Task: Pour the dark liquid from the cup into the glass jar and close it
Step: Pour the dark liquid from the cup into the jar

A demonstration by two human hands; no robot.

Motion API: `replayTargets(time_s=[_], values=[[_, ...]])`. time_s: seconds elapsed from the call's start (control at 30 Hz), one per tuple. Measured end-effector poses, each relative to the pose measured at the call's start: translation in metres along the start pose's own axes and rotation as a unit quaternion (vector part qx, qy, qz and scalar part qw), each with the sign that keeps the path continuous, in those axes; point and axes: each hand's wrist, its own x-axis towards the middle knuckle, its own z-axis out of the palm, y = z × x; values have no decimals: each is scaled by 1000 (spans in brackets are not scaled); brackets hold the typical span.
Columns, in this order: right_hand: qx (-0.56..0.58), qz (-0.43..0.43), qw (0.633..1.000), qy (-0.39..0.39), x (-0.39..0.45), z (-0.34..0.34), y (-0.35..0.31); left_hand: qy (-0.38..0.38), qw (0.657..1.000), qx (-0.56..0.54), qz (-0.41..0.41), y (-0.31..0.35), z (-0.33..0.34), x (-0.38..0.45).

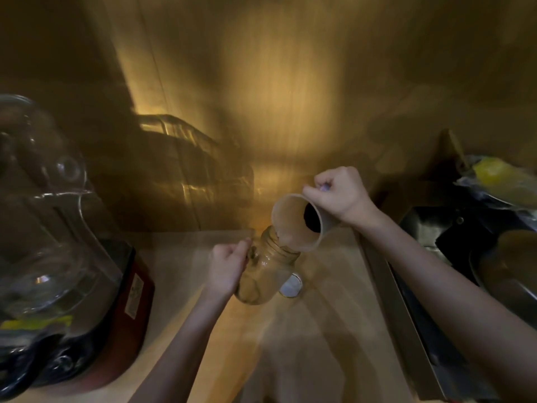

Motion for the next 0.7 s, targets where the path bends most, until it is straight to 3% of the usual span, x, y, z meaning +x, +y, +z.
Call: replayTargets(time_s=[0.37, 0.53, 0.7], values=[[-55, -106, 992, 38, 14, -23, -18, 61, 998, -19, 0, 7, 10, -7], [-130, -168, 977, 3, 15, -24, -25, 75, 997, -7, -2, 6, 19, -3], [-154, -178, 972, 19, 19, -25, -26, 79, 997, -15, -1, 8, 23, 0]])
